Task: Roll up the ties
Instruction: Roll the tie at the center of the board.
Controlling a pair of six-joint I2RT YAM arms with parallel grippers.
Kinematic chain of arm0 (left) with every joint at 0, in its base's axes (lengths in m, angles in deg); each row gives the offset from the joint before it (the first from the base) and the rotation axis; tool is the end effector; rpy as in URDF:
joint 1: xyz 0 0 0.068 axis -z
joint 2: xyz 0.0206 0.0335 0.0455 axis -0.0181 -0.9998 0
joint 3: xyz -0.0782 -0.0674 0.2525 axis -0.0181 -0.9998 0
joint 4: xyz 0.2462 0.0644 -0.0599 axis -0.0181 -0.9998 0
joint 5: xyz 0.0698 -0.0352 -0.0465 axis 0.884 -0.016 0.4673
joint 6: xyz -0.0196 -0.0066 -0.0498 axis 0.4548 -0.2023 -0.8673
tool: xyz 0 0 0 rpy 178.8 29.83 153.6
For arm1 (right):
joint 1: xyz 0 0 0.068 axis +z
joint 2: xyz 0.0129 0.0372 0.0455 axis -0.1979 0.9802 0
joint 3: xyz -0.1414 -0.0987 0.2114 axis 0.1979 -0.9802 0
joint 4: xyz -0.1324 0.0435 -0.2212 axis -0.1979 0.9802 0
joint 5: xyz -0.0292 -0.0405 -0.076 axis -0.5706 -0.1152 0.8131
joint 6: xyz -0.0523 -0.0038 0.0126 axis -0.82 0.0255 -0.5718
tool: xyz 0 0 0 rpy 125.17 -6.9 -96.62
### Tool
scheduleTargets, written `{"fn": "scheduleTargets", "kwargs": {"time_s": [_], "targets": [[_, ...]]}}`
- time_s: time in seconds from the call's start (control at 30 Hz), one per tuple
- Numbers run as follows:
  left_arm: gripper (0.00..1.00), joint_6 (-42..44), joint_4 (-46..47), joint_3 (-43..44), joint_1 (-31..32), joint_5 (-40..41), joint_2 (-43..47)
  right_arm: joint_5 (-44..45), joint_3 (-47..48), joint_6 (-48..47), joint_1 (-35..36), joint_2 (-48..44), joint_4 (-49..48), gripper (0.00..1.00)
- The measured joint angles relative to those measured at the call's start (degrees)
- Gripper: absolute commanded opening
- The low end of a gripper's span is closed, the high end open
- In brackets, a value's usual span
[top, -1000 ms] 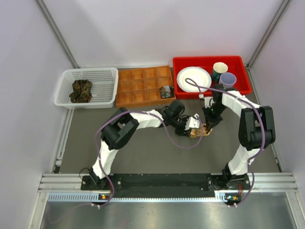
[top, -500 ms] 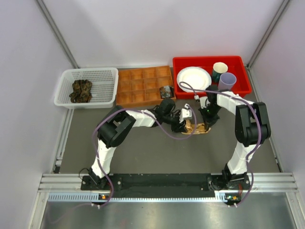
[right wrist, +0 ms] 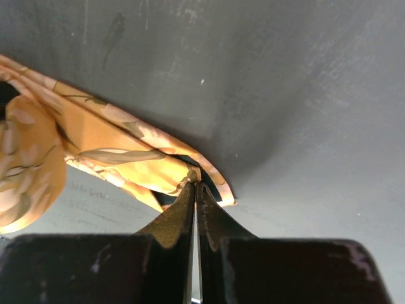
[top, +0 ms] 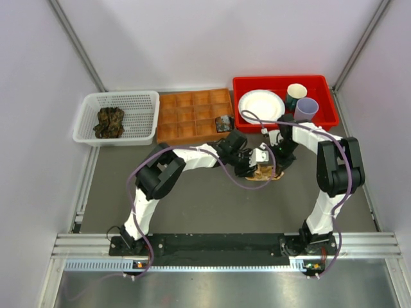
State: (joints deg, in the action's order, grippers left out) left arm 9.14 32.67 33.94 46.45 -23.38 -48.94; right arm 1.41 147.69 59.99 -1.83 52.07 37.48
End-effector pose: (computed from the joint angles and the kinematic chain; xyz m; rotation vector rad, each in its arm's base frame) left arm 0.2923 -0.3489 0.1438 1.6974 1.5893 -0.8458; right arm 0.3231 0.0605 0.1603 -0.6322 2.9944 0.2471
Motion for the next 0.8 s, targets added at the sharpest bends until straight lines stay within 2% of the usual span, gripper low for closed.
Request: {"fn": "scheduleTargets", "kwargs": {"time_s": [0.13, 0.17, 0.27, 0.53, 0.6, 0.8], "targets": [[0.0, 4.4, -9.9, 6.8, 1.0, 1.9, -2.3, -2.2, 1.2, 0.3, -0.6, 0.0, 2.5, 0.21], [0.0, 5.4, -12.4, 8.5, 1.2, 2.3, -2.8, -3.7, 2.1, 0.2, -1.1, 0.1, 4.2, 0.32], [0.0, 7.8, -17.4, 11.8, 1.5, 2.9, -4.0, -8.2, 5.3, 0.7, -3.3, 0.1, 7.8, 0.45], [0.0, 11.1, -22.3, 15.1, 2.2, 3.7, -5.3, -23.4, 8.8, 2.8, -9.6, -0.9, 13.2, 0.48], [0.0, 11.5, -22.8, 15.4, 2.3, 3.8, -5.5, -28.5, 7.4, 4.4, -9.6, -1.6, 12.3, 0.49], [0.02, 12.1, -23.6, 16.0, 2.3, 3.5, -5.8, -33.6, 2.8, 7.1, -7.6, -1.5, 8.4, 0.49]]}}
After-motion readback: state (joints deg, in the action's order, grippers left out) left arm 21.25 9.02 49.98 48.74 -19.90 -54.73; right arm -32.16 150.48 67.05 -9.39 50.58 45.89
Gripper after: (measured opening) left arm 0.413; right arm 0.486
